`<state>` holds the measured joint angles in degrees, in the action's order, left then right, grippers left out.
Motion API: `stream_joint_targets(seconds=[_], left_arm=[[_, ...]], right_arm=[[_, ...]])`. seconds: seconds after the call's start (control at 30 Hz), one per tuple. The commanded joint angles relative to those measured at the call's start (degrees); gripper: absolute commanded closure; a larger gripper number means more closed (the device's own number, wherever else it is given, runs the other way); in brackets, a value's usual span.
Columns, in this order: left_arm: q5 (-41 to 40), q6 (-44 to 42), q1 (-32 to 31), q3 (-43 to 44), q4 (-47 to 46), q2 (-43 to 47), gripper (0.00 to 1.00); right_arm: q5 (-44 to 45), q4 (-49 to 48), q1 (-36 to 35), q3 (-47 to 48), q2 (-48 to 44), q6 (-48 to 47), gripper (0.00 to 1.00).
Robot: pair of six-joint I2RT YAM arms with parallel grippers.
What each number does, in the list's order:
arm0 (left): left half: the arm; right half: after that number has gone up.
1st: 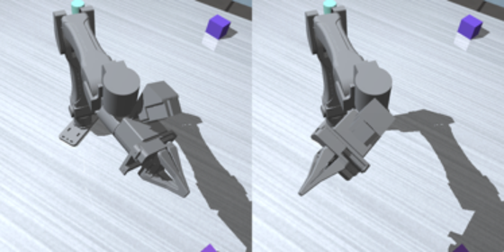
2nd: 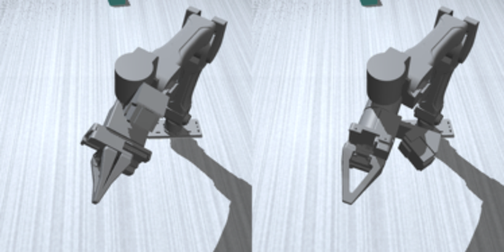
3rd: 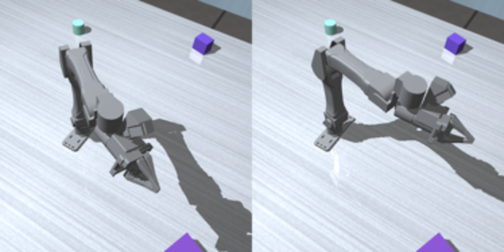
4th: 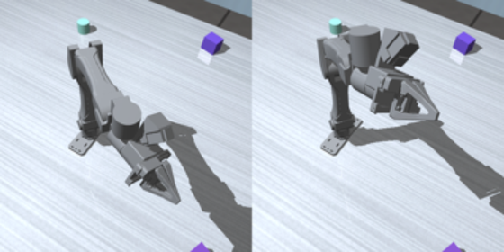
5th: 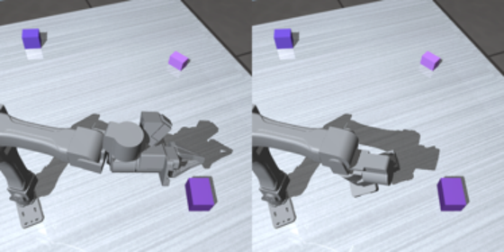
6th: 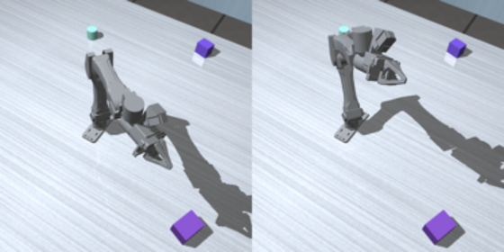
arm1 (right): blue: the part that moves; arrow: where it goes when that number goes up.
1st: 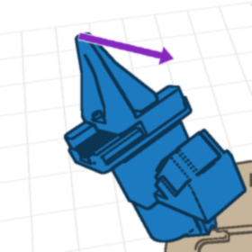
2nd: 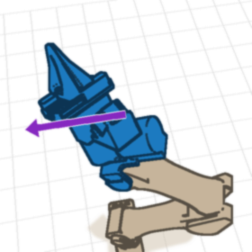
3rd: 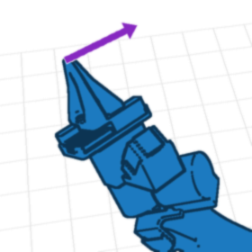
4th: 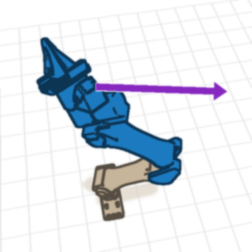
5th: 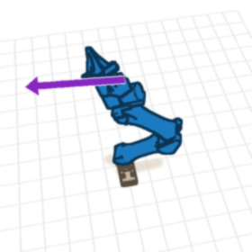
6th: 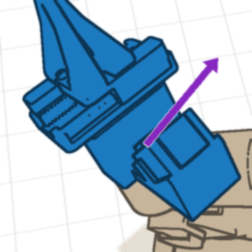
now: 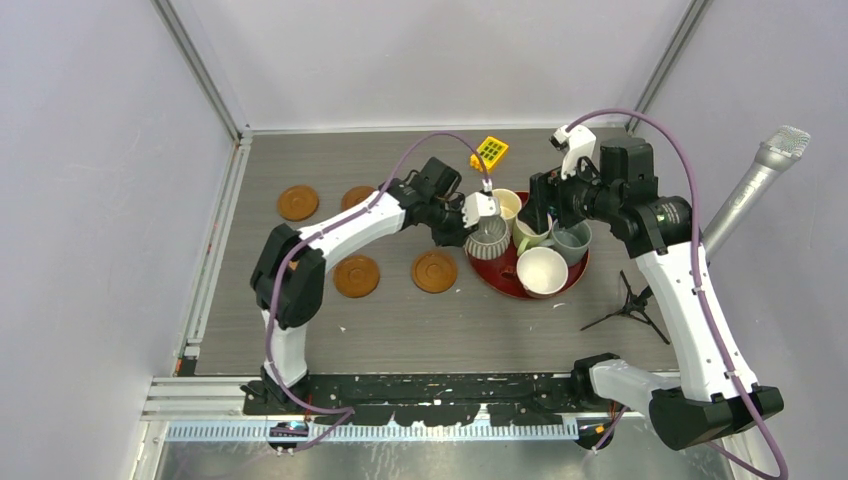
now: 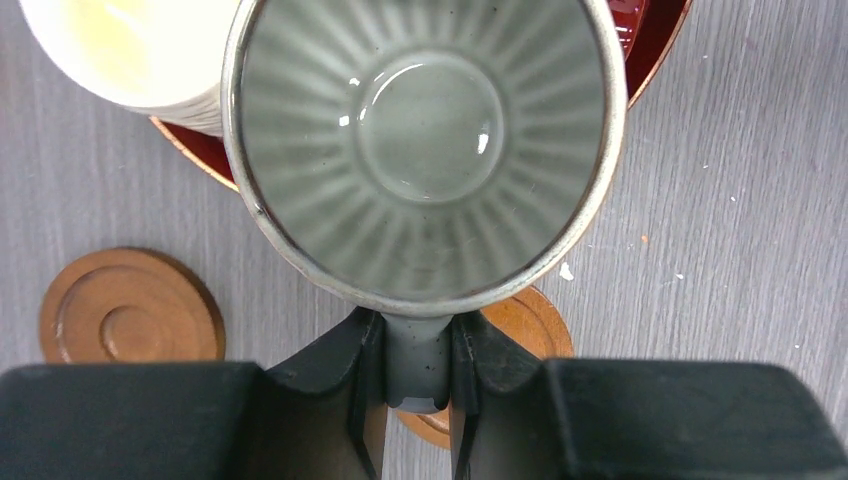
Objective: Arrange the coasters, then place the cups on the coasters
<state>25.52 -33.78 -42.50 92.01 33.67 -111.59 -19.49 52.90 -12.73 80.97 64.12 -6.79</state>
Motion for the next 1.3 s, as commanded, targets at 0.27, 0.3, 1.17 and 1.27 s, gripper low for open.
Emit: stream_joint_targets(seconds=[0.27,0.3,1.17,1.27], left_arm=[[-2.69,8.43,10.05,-1.82,0.5,16.57,1.0],[-2.83,8.83,11.51,-1.82,1.31,17.32,1.0],[2.59,3.25,55.33,-5.4,6.13,17.6,1.0],[3.0,-0.07,57.64,-4.64,5.06,14.66,1.0]], right_arm=[[-3.03,-4.24,0.06,-0.01,2.25,4.02,0.17],[-3.34,-4.29,0.01,-0.02,2.86,4.06,0.17],[-9.46,-1.26,-2.73,9.59,22.23,-3.35,0.16],[-8.64,2.03,-2.71,12.65,23.67,-4.9,0.16]])
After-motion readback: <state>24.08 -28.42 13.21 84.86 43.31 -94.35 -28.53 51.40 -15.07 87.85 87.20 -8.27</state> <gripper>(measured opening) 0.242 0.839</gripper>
